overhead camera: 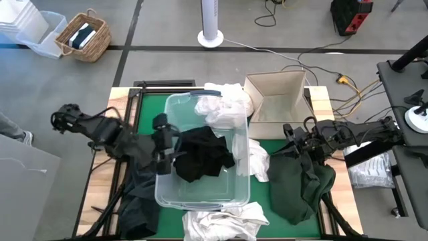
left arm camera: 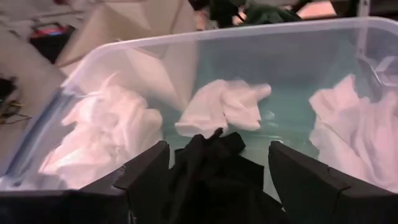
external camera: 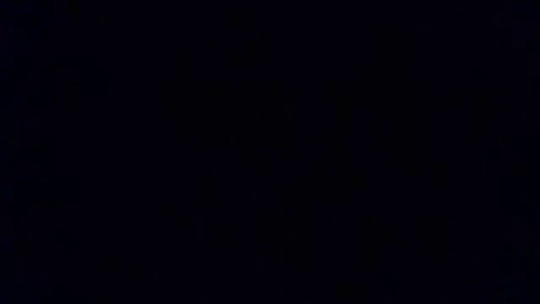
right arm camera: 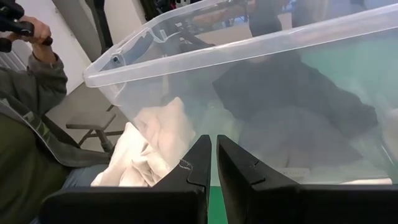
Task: Sort clothes
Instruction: Put the white polo shirt into the laundry organizer
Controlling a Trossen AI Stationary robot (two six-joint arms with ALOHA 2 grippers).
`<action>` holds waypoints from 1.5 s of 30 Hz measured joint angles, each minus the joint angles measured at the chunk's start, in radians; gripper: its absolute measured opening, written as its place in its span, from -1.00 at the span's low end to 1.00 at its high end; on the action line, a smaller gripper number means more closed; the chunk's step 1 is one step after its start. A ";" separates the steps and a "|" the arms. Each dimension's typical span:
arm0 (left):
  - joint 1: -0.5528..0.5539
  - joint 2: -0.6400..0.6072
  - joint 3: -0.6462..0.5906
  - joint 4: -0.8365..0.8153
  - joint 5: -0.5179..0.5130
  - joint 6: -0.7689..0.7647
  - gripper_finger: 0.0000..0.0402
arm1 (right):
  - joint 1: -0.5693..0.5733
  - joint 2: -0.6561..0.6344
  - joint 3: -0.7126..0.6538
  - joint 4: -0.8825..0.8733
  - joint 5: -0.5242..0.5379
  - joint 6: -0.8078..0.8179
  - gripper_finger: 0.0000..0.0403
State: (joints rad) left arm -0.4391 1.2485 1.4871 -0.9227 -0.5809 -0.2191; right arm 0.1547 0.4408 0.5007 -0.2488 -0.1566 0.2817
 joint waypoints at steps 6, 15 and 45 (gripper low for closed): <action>-0.165 -0.039 -0.021 -0.023 -0.213 -0.069 0.24 | 0.000 0.000 0.000 0.000 0.000 0.000 -0.91; -0.318 -0.039 -0.073 -0.070 -0.501 -0.105 0.24 | 0.000 0.000 0.000 0.000 0.000 0.000 -0.91; -0.393 0.045 -0.216 0.140 -0.854 -0.138 0.24 | 0.106 0.066 0.125 0.040 -0.026 -0.031 -0.91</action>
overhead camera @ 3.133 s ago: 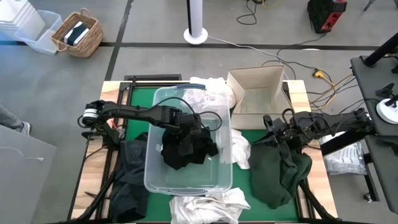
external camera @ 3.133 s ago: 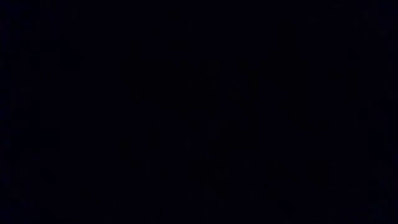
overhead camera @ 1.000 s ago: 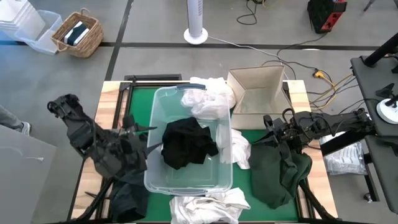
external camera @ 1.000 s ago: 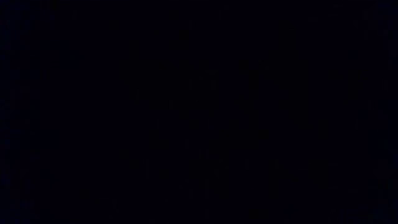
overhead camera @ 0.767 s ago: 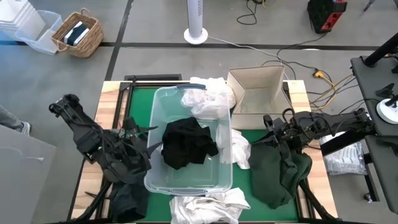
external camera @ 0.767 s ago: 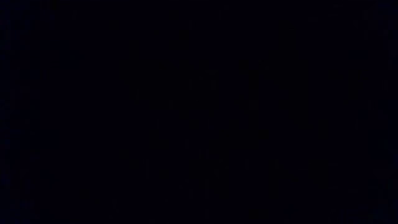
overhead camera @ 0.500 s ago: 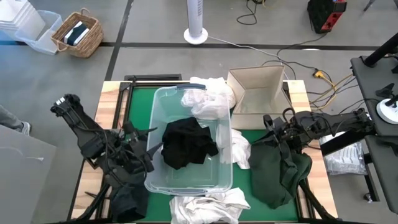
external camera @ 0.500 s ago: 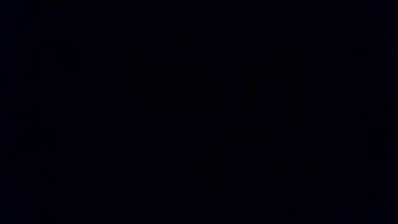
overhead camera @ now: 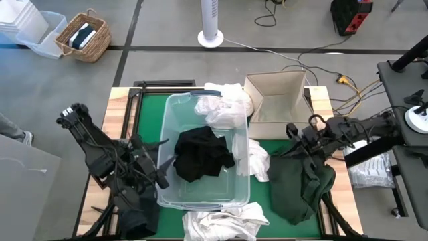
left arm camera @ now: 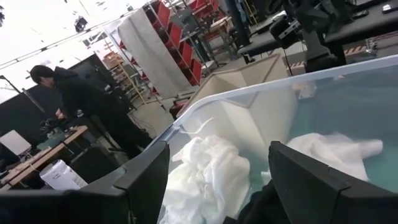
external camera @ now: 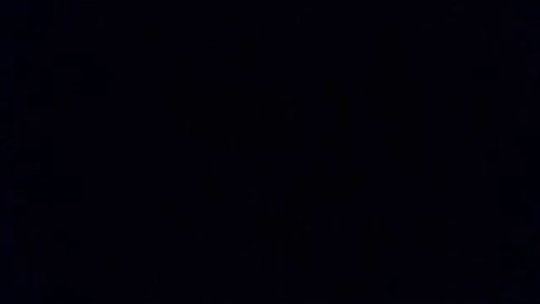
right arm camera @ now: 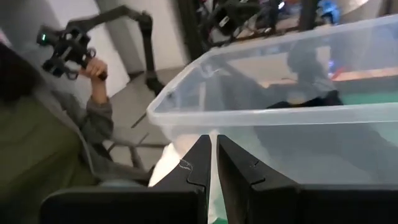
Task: Sort clothes
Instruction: Put the white polo shirt into the laundry organizer
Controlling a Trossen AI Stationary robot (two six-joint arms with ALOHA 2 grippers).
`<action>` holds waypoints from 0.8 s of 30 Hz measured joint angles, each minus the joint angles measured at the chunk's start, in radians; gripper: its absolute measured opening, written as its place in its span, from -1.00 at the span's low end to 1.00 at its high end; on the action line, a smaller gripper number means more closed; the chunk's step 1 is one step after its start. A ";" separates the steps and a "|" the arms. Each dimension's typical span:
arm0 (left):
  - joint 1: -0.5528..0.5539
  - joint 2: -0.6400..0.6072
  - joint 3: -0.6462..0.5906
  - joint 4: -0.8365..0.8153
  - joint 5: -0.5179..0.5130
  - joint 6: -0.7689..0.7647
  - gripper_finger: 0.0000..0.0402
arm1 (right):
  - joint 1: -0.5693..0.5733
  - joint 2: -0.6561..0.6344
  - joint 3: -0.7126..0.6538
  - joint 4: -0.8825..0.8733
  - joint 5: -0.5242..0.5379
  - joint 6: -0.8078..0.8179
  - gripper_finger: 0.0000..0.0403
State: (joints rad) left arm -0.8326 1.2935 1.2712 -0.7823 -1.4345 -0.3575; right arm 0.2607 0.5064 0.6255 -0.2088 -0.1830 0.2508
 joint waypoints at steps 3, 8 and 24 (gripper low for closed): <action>-0.003 0.031 0.026 0.000 0.000 0.006 0.24 | 0.051 0.078 0.029 -0.003 0.005 0.010 -0.91; -0.006 0.074 0.055 -0.003 -0.010 0.008 0.24 | 0.184 0.232 0.137 -0.046 0.070 0.002 -0.91; -0.035 0.086 0.108 0.001 -0.048 -0.010 0.24 | 0.639 0.821 0.622 -0.517 0.637 0.304 -0.91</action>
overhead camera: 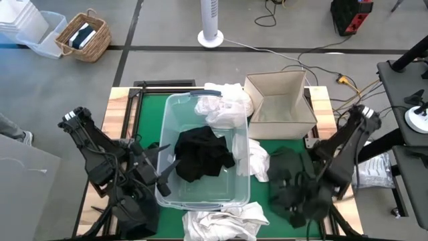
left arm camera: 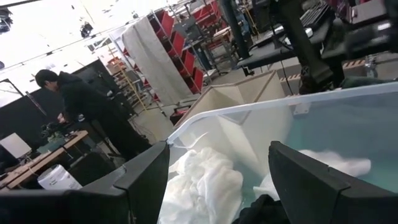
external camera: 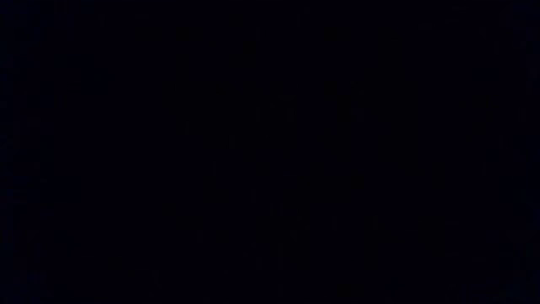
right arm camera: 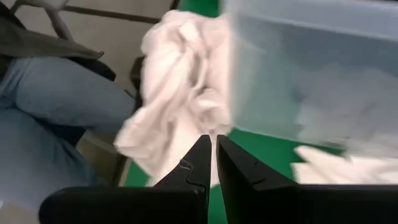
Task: Sort clothes
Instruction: Put the white polo shirt into the laundry organizer
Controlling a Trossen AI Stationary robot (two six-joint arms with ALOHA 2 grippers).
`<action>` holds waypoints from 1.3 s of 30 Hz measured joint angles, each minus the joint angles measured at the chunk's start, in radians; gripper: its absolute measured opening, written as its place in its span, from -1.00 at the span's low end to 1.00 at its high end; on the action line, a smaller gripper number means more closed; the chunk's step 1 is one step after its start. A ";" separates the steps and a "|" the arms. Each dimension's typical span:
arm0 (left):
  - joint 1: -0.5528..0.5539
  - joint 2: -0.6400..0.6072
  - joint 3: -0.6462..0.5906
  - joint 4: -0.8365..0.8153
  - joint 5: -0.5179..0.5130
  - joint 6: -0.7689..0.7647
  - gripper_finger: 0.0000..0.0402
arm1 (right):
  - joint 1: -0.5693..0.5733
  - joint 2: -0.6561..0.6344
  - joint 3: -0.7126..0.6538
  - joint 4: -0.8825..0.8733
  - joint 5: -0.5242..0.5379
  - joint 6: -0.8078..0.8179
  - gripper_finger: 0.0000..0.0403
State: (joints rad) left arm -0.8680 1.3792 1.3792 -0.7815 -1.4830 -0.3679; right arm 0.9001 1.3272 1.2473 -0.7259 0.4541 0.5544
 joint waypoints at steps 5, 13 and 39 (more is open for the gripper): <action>-0.007 0.000 0.003 0.001 0.000 0.000 0.24 | 0.016 0.158 0.097 -0.003 -0.001 0.112 -0.91; -0.022 -0.001 0.002 0.004 0.035 -0.011 0.24 | 0.018 0.358 0.246 -0.004 -0.017 0.155 -0.91; -0.081 0.001 -0.003 0.004 0.061 -0.039 0.24 | -0.034 0.610 0.300 0.013 -0.070 0.399 0.74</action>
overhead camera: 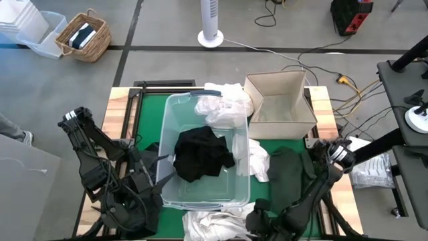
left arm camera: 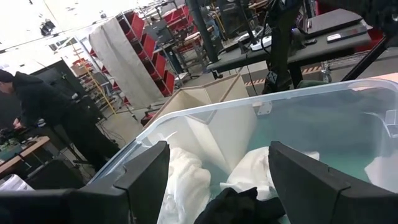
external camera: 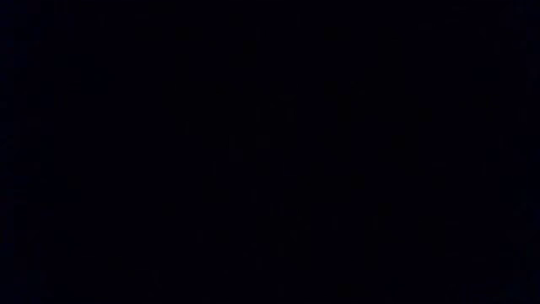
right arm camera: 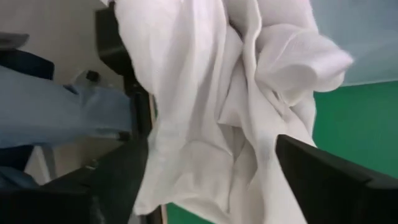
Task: Sort clothes
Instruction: Put the white polo shirt into the laundry organizer
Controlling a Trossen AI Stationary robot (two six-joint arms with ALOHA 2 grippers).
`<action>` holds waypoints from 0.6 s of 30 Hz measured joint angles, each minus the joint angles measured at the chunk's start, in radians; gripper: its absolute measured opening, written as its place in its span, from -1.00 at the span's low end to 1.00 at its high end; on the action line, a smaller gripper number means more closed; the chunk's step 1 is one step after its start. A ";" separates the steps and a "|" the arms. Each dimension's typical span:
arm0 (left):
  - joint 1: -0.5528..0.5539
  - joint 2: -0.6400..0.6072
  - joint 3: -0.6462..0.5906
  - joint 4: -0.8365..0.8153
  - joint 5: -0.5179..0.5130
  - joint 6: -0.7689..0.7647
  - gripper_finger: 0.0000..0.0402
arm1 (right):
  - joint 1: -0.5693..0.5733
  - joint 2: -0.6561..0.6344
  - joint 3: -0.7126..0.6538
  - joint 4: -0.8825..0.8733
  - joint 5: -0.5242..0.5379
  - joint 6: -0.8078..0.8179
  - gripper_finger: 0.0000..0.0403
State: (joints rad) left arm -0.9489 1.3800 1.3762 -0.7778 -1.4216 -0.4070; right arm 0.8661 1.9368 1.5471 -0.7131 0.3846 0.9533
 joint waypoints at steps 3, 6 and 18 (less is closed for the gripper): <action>0.000 0.000 -0.004 0.000 0.000 -0.001 0.24 | -0.010 0.022 0.000 0.001 -0.008 -0.017 0.85; 0.000 0.000 -0.004 0.000 0.000 -0.002 0.24 | -0.019 0.036 0.000 0.009 -0.010 -0.022 0.89; 0.000 0.000 -0.006 -0.001 0.000 -0.005 0.24 | -0.064 0.105 0.000 0.058 -0.002 -0.068 0.86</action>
State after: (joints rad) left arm -0.9489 1.3804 1.3701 -0.7783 -1.4212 -0.4116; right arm 0.8024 2.0420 1.5467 -0.6549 0.3829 0.8853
